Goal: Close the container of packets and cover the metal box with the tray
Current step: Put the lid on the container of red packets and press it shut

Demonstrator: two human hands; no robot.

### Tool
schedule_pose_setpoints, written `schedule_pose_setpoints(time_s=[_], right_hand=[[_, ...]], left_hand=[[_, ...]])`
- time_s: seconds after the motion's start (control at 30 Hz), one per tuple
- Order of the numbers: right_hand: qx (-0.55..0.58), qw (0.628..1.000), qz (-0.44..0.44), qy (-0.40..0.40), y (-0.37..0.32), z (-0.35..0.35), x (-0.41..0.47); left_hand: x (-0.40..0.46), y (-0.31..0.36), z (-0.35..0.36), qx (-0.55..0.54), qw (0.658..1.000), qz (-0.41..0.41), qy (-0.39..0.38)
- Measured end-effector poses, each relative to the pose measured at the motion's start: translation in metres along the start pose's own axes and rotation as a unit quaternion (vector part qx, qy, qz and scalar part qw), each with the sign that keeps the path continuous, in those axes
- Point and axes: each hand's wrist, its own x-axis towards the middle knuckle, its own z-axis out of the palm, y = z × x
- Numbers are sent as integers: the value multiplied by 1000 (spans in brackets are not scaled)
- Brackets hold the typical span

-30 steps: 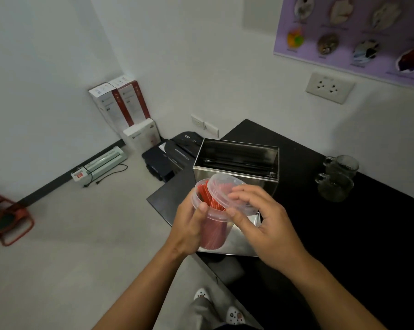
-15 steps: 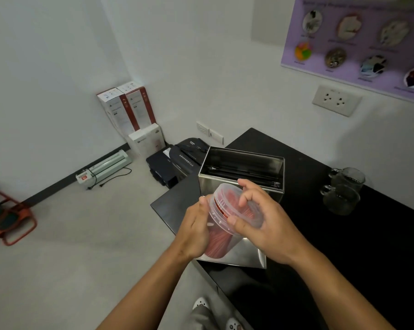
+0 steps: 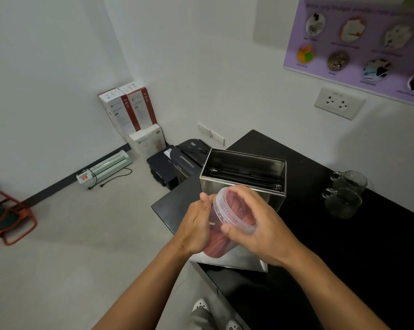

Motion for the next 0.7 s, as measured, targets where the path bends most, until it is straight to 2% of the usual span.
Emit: schedule_pose_setpoints(time_s=[0.3,0.53,0.7], right_hand=[[33,995,-41,84,4,-7,4],[60,992,-57,97,-4,-12,7],[36,993,-65,97,-4,-8,9]], left_hand=[[0,3,-2,-10,995,-30,94],[-4,4,-5,-41,993,-62,95],[-3,10,0,-64,986,-71,139]])
